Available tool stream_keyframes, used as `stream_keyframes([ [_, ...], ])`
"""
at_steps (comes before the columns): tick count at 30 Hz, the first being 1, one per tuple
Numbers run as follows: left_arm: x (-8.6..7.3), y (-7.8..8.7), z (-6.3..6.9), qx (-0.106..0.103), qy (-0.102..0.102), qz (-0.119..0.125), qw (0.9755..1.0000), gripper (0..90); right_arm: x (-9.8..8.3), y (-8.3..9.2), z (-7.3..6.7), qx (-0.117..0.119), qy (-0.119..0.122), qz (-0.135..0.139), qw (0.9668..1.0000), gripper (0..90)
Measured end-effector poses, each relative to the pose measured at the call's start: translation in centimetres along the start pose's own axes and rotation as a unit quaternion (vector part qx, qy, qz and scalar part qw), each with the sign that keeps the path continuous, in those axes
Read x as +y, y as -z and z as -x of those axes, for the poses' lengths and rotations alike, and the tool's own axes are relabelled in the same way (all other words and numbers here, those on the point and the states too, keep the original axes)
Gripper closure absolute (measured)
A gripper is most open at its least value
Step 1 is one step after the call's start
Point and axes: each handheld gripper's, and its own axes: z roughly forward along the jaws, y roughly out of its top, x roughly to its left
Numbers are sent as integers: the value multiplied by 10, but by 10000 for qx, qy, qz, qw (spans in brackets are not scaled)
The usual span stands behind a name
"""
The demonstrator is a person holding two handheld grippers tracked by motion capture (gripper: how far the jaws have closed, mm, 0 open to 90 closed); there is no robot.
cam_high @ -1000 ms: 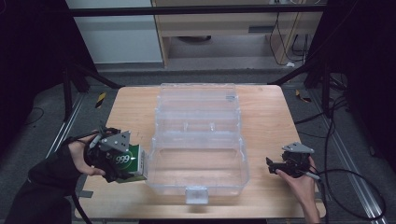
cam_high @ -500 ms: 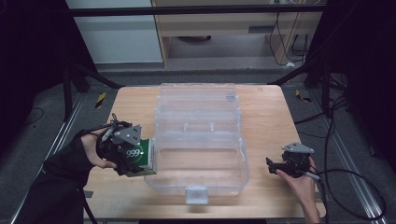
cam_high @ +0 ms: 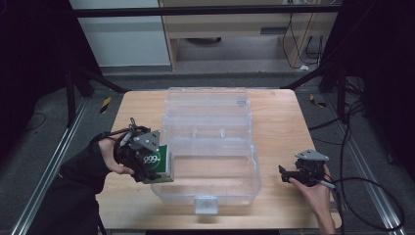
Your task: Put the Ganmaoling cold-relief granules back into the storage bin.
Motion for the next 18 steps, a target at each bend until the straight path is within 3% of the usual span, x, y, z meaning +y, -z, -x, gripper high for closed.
stream_keyframes([
  [8, 12, -11, -2, -55, -111, -71, 9999, 148, 0, 0, 0, 1, 4, -15, 10000, 19],
  [18, 14, -21, -3, -112, -151, -133, 9997, 148, 0, 0, -1, 1, -10, -11, 10000, 19],
])
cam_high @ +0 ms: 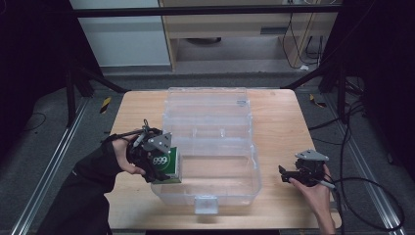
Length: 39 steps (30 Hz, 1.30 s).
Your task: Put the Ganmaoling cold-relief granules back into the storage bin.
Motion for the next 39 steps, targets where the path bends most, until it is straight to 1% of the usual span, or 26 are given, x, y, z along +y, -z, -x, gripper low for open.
stream_keyframes([
  [8, 1, -11, -1, -50, -28, -54, 10000, 148, 0, 0, 0, -9, 18, -19, 10000, 19],
  [13, 1, -16, -2, -84, -13, -43, 10000, 148, 0, -1, -1, -15, 23, -16, 10000, 19],
  [18, 0, -23, -2, -129, -21, -98, 9999, 148, 0, -1, -1, -6, 61, -26, 10000, 19],
  [20, -1, -26, -2, -160, 27, -104, 9998, 148, 0, -1, -1, -5, 61, -28, 10000, 19],
  [31, -3, -39, -1, -208, 30, -190, 9996, 148, 0, -2, -1, -5, 78, -38, 10000, 19],
  [39, -6, -51, -2, -240, 53, -235, 9994, 148, -1, -2, -2, 3, 91, -55, 9999, 19],
])
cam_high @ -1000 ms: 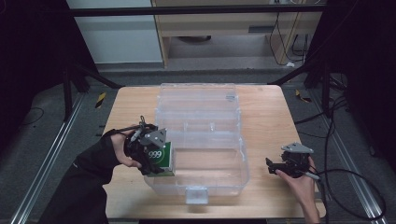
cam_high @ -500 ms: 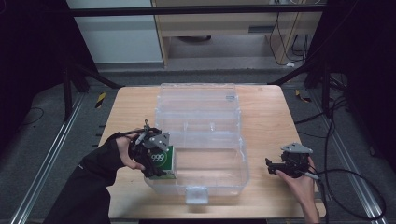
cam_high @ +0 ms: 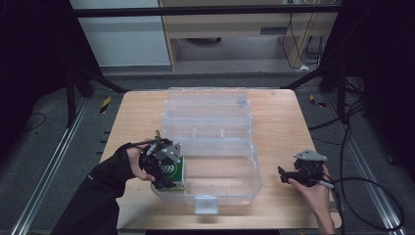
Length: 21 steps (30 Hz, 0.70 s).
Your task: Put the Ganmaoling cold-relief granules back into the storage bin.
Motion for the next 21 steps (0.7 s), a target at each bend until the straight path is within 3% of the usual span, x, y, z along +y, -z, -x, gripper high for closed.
stream_keyframes([
  [21, -7, -23, -2, -58, 107, -36, 9999, 145, 0, 0, -1, 19, 4, -23, 10000, 19],
])
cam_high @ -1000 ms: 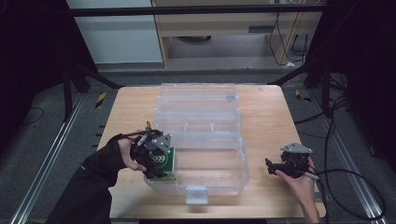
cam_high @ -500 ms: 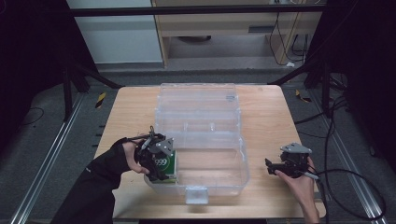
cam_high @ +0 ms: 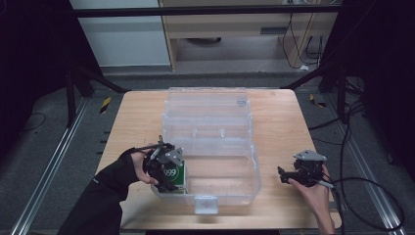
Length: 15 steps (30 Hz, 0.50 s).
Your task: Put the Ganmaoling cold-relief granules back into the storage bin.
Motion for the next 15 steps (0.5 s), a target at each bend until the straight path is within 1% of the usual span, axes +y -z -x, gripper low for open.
stream_keyframes([
  [5, 0, -4, 0, 26, -20, -44, 10000, 142, 0, 0, 0, 0, 1, -3, 10000, 18],
  [15, -1, -3, 2, 64, 0, -1, 10000, 132, 0, 0, 0, 7, -1, -13, 10000, 17],
])
